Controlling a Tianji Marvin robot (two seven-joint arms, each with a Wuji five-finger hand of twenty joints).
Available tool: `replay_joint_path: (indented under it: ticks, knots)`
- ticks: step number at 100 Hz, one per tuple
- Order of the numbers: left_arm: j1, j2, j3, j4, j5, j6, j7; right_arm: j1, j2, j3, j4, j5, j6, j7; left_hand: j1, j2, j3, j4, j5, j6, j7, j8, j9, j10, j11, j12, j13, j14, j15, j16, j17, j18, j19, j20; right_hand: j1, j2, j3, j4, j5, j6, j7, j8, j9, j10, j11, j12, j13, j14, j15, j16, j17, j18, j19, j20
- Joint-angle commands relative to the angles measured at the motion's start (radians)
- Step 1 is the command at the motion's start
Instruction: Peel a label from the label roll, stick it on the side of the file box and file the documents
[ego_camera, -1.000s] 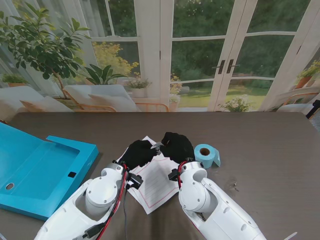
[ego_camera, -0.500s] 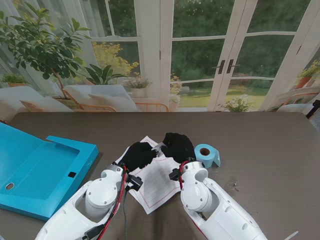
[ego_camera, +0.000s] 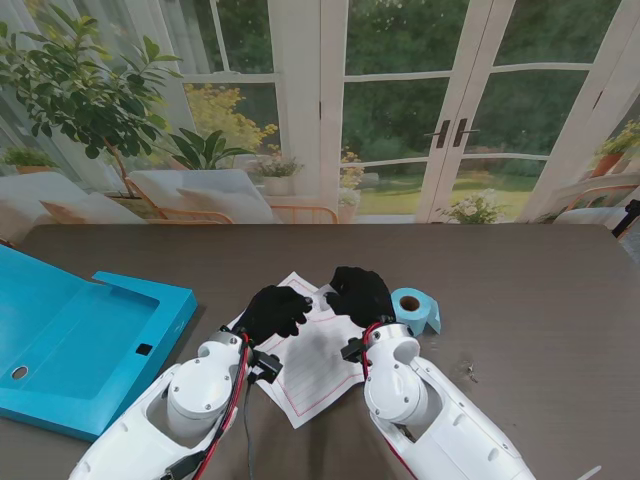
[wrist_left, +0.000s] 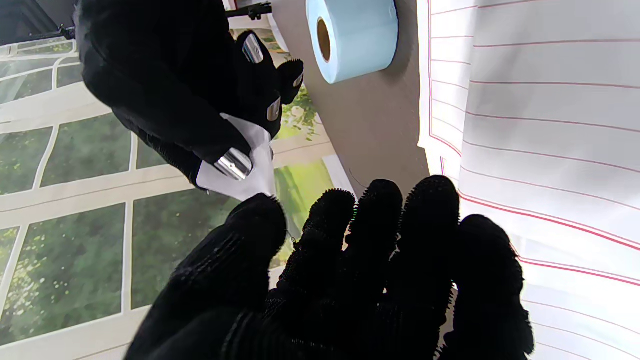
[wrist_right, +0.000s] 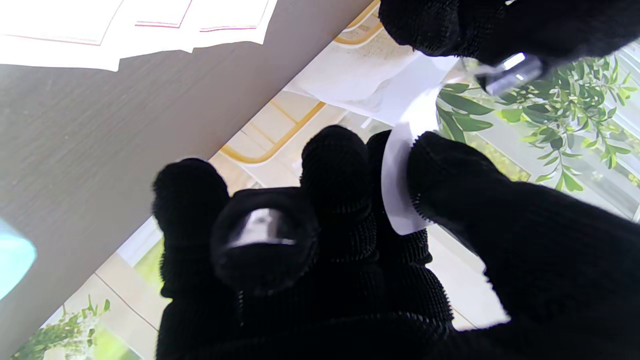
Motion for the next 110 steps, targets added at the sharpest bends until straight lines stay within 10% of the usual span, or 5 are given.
replay_joint_path:
  ticks: [1, 45, 110]
  knots:
    - [0.008, -0.004, -0.009, -0.013, -0.009, 0.004, -0.011, -0.008, 0.000, 0.001, -0.008, 0.000, 0.003, 0.018, -0.038, 0.055, -0.037, -0.015, 0.031, 0.006, -0.111, -0.037, -0.031, 0.027, -0.066, -0.074, -0.043, 0.048, -0.082, -0.037, -0.052, 0.012, -0.053, -0.035, 0.021, -0.001, 0.091, -0.023, 0.020, -0.024, 0.019, 0.017, 0.078, 0.012, 0.013, 0.023, 0.014, -0.069, 0.032, 0.019, 0.293, -0.024, 0.052, 0.027]
    - [0.042, 0.011, -0.110, -0.086, 0.090, 0.044, 0.007, -0.016, 0.006, 0.014, -0.017, -0.001, 0.018, 0.031, -0.043, 0.118, -0.136, -0.002, 0.041, 0.015, -0.413, -0.166, -0.096, 0.060, -0.193, -0.252, -0.181, 0.077, -0.354, -0.160, -0.185, -0.013, -0.290, -0.110, 0.020, 0.000, 0.090, -0.024, 0.014, -0.024, 0.017, 0.028, 0.077, 0.012, 0.006, 0.025, 0.014, -0.064, 0.027, 0.019, 0.291, -0.021, 0.040, 0.033]
    - [0.031, 0.063, -0.327, -0.039, 0.380, 0.269, -0.090, -0.035, 0.018, 0.032, -0.037, 0.001, 0.016, 0.062, -0.044, 0.134, -0.228, 0.003, -0.131, 0.007, -0.534, -0.285, -0.421, 0.010, -0.305, -0.476, -0.515, -0.060, -0.744, -0.366, -0.349, -0.208, -1.005, -0.113, 0.025, 0.001, 0.089, -0.023, 0.004, -0.019, 0.015, 0.037, 0.071, 0.020, 0.001, 0.031, 0.014, -0.049, 0.017, 0.014, 0.285, -0.007, 0.024, 0.037]
